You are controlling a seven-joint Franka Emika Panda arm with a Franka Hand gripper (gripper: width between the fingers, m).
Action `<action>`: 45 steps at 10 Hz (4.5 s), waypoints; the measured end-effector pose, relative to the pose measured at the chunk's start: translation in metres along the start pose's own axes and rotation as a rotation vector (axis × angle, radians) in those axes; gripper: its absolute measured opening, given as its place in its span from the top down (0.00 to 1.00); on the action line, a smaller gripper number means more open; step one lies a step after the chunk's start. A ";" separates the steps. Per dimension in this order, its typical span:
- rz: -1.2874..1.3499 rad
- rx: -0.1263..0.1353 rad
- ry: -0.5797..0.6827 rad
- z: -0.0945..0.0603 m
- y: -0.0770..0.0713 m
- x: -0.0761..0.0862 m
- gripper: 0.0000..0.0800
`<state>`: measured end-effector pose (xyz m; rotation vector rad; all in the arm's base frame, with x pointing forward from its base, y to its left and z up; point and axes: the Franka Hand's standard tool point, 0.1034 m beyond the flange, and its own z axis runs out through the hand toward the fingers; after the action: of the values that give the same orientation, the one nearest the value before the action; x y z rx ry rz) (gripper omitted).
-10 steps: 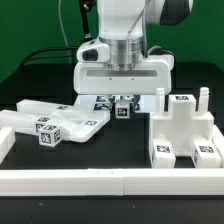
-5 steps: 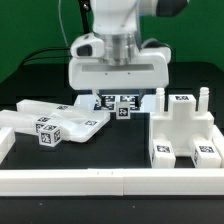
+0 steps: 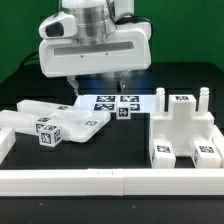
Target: Assemble chair
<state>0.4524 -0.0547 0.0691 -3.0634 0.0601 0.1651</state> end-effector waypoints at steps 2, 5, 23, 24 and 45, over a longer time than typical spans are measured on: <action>0.006 0.006 0.006 0.001 0.017 0.008 0.19; -0.054 -0.003 0.054 -0.007 0.072 0.044 0.19; 0.190 0.010 0.047 0.041 0.093 0.075 0.19; 0.187 0.008 0.049 0.041 0.092 0.075 0.19; -0.070 -0.046 0.063 0.001 0.014 0.026 0.65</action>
Offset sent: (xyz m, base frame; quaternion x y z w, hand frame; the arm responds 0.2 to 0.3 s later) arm 0.0550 -0.0545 0.0001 0.0656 0.0618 0.0399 0.9951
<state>0.4780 -0.0695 0.0643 -3.1109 -0.0487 0.0664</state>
